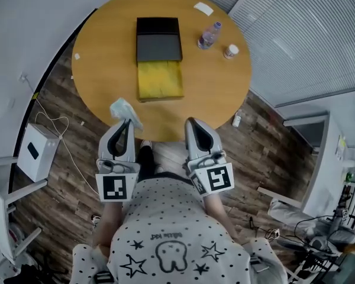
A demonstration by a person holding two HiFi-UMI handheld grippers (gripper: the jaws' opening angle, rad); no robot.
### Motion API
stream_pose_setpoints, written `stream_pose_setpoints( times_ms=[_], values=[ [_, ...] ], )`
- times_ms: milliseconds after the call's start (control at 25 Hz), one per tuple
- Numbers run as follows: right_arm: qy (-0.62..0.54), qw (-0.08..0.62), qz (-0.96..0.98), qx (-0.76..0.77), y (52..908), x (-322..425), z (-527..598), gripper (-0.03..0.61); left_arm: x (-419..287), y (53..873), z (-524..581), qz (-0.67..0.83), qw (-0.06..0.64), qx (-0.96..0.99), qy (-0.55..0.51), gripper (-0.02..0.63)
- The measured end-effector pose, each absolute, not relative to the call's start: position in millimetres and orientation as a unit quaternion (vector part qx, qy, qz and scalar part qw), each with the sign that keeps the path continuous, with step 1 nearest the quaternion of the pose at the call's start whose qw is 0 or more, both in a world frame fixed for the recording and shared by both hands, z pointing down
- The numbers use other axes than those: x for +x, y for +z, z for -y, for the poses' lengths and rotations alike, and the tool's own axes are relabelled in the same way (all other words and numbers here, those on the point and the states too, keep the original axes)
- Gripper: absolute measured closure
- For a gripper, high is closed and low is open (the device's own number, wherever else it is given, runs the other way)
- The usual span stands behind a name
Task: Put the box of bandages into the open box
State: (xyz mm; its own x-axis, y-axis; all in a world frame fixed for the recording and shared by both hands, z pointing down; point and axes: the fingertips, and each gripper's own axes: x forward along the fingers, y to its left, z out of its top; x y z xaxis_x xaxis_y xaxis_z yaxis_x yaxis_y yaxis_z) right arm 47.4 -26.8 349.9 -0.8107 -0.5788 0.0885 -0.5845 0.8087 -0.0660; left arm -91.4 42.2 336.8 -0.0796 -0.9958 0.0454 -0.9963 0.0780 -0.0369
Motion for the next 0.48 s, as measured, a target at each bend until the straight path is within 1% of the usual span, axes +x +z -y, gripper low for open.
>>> stream_pose_setpoints(
  times_ms=[480],
  values=[
    [0.052, 0.042, 0.939, 0.337, 361.3, -1.4, 71.1, 0.574, -143.4, 350.9, 11.2, 0.709, 0.019, 0.705, 0.029, 0.601]
  ],
)
